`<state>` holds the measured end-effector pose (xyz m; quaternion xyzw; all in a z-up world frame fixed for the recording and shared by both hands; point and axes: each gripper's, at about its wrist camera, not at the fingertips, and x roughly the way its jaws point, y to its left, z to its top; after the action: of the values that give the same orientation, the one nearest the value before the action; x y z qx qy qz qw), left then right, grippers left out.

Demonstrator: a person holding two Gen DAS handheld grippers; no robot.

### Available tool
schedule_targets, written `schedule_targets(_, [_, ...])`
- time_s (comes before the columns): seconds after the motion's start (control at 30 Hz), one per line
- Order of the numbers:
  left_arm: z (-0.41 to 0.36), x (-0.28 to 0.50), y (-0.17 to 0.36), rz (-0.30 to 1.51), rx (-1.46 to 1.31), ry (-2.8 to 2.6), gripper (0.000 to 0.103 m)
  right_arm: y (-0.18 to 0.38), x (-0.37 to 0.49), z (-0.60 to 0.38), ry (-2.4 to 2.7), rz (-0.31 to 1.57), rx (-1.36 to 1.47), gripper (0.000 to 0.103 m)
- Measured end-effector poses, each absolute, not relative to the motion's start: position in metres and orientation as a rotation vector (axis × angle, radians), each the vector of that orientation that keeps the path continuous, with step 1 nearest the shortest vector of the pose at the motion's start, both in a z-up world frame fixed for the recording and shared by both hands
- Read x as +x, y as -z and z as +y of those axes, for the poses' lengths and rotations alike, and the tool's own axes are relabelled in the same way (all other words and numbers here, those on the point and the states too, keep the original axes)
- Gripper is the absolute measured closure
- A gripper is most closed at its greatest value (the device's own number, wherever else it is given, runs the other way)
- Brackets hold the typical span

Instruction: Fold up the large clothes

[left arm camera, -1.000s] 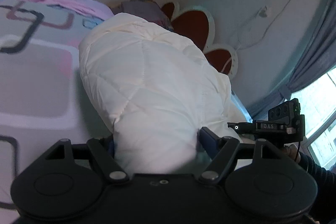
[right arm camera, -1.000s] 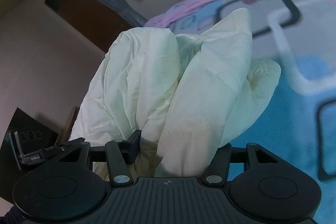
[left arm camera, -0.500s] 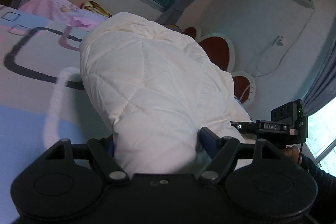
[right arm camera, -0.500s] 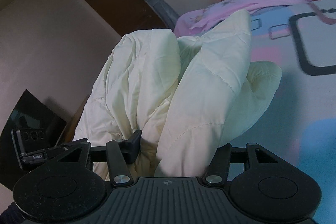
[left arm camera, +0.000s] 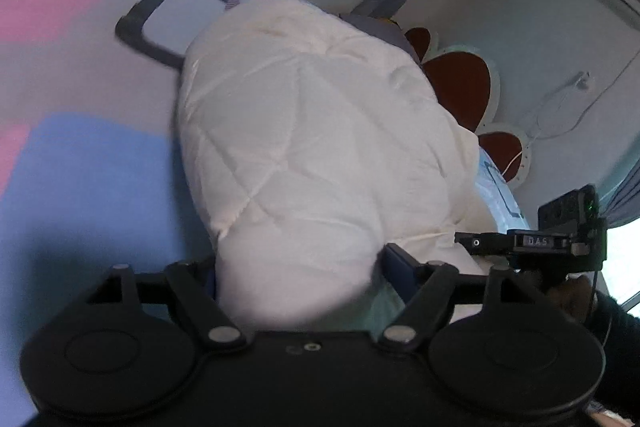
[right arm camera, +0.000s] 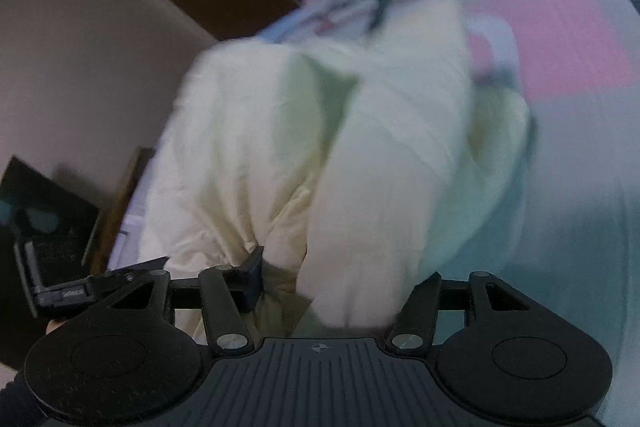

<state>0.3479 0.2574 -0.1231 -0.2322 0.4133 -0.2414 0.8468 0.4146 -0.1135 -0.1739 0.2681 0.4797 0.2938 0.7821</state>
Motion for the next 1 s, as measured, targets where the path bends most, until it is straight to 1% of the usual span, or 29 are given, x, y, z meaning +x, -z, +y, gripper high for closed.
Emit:
schedule_targets(0.1, [0.254,0.346,0.128,0.866,-0.496,0.499,0.019,0.186,0.413,-0.122,-0.618,1.044,0.618,0.047])
schedule_targets(0.17, [0.251,0.346,0.129,0.869,-0.493,0.484,0.014,0.187,0.41,-0.125,-0.61,1.045,0.631,0.045])
schedule_targets(0.2, [0.253,0.346,0.129,0.872,-0.493,0.472,0.009,0.187,0.415,-0.124,-0.602,1.046,0.635,0.043])
schedule_targets(0.27, [0.26,0.34,0.126,0.864,-0.476,0.462,0.009,0.181,0.407,-0.13,-0.59,1.039,0.629,0.039])
schedule_targets(0.3, [0.262,0.337,0.123,0.857,-0.464,0.456,0.011,0.174,0.393,-0.135,-0.579,1.032,0.617,0.037])
schedule_targets(0.4, [0.281,0.324,0.116,0.835,-0.461,0.45,0.022,0.159,0.373,-0.158,-0.535,0.989,0.603,0.037])
schedule_targets(0.47, [0.287,0.316,0.107,0.817,-0.439,0.439,0.032,0.142,0.362,-0.174,-0.52,0.936,0.599,0.038])
schedule_targets(0.5, [0.288,0.312,0.099,0.801,-0.421,0.445,0.038,0.132,0.357,-0.179,-0.524,0.907,0.591,0.047])
schedule_targets(0.57, [0.284,0.306,0.086,0.767,-0.4,0.46,0.04,0.116,0.351,-0.177,-0.547,0.872,0.569,0.063])
schedule_targets(0.63, [0.276,0.303,0.078,0.745,-0.38,0.473,0.047,0.108,0.351,-0.168,-0.569,0.864,0.534,0.067])
schedule_targets(0.67, [0.272,0.303,0.073,0.731,-0.361,0.474,0.048,0.104,0.352,-0.162,-0.572,0.851,0.498,0.07])
schedule_targets(0.7, [0.268,0.304,0.067,0.71,-0.346,0.48,0.051,0.098,0.354,-0.157,-0.569,0.834,0.469,0.07])
schedule_targets(0.77, [0.261,0.314,0.057,0.674,-0.306,0.451,0.051,0.089,0.366,-0.14,-0.541,0.791,0.406,0.07])
schedule_targets(0.87, [0.254,0.348,0.048,0.65,-0.256,0.375,0.051,0.076,0.397,-0.116,-0.531,0.728,0.359,0.07])
schedule_targets(1.0, [0.247,0.399,0.039,0.631,-0.299,0.404,0.051,0.063,0.434,-0.071,-0.55,0.7,0.268,0.07])
